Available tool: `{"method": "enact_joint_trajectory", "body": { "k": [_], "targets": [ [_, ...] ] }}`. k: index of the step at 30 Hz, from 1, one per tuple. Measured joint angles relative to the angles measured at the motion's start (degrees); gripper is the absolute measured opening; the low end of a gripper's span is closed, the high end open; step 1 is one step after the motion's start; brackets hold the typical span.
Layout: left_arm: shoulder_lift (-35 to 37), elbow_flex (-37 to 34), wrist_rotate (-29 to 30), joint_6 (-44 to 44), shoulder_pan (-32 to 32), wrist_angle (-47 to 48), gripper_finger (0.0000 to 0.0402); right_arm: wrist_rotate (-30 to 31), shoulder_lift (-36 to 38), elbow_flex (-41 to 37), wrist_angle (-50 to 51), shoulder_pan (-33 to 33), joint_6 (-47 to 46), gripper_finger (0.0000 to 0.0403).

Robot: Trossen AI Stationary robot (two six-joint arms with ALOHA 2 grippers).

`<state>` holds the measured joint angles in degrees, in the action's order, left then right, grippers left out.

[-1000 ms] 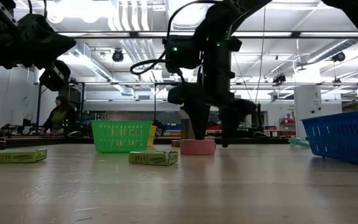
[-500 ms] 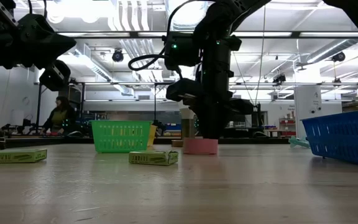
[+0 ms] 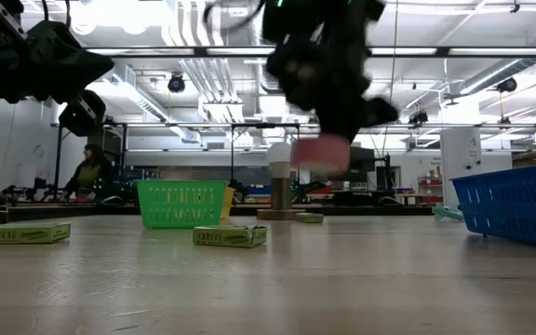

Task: Pick and place Stapler, Stapler remover, tape
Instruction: Put the pink tape into the blue bin

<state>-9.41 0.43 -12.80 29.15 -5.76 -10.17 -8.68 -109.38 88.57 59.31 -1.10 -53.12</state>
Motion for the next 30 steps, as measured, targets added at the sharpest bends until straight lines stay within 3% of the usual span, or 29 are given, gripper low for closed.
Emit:
{"method": "enact_joint_trajectory", "body": {
  "k": [11,22,30],
  "targets": [
    [-0.11,0.0,0.0,0.0,0.0,0.0,0.0023,11.5,11.65,-1.38,14.69,-14.16,-18.86,0.0028],
    [-0.18,0.0,0.0,0.0,0.0,-0.02,0.0023,10.64,11.51,-6.71,22.91,-27.83,-33.8,0.0029],
    [-0.18,0.0,0.0,0.0,-0.02,-0.04,0.0023,11.19,11.27,-13.59,22.31,-31.85,-40.72,0.0029]
  ]
}}
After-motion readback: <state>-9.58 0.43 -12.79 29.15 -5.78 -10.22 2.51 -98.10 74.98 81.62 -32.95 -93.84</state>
